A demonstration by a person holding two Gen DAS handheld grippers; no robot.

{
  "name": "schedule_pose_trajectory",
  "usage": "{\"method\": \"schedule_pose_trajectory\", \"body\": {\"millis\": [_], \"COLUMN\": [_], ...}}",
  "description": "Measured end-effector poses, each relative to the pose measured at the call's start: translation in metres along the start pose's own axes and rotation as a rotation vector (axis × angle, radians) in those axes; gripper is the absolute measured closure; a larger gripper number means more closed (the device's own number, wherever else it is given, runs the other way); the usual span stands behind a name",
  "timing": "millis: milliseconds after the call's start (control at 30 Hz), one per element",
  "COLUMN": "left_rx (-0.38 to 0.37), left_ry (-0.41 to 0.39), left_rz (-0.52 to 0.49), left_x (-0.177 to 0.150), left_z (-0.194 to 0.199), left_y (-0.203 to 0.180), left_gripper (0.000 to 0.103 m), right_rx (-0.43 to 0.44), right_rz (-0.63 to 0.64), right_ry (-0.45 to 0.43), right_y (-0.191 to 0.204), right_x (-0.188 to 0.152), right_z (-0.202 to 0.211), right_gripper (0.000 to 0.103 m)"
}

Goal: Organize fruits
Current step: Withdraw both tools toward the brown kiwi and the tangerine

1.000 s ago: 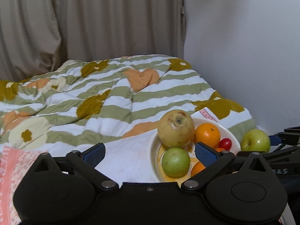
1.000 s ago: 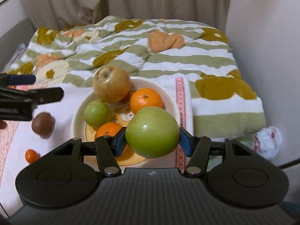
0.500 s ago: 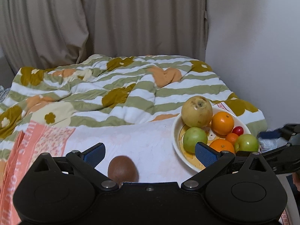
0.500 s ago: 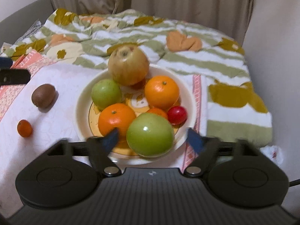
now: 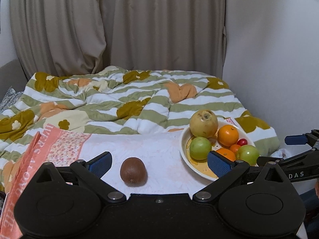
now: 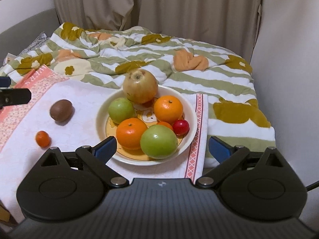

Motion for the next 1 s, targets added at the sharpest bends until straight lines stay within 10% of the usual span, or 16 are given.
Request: {"method": "schedule_pose_trajectory", "body": {"millis": [600,1000], "left_rx": [0.103,-0.049], "left_ry": [-0.047,0.008], "left_rz": [0.015,-0.073], "left_x": [0.014,0.028], "left_z": [0.067,0.026], "left_y": [0.086,0.160], "left_gripper": [0.000,0.000], "right_rx": [0.028,-0.052], "right_rz": [-0.034,-0.122], "right_ry": [-0.063,0.002], "right_y": [0.049,0.131], "right_x": [0.034,0.037], "right_z": [0.070,0.053], "right_gripper": [0.000,0.000]}}
Point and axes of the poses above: each gripper's, at about its wrist camera, not at the fingertips, and z roughly against the way its jaws point, y to its left, x to its top, the point moved 10 cm from there along -z, roughly the way its jaws point, and after that the axes turned 5 degrees about -x, right-handed, at the moved point
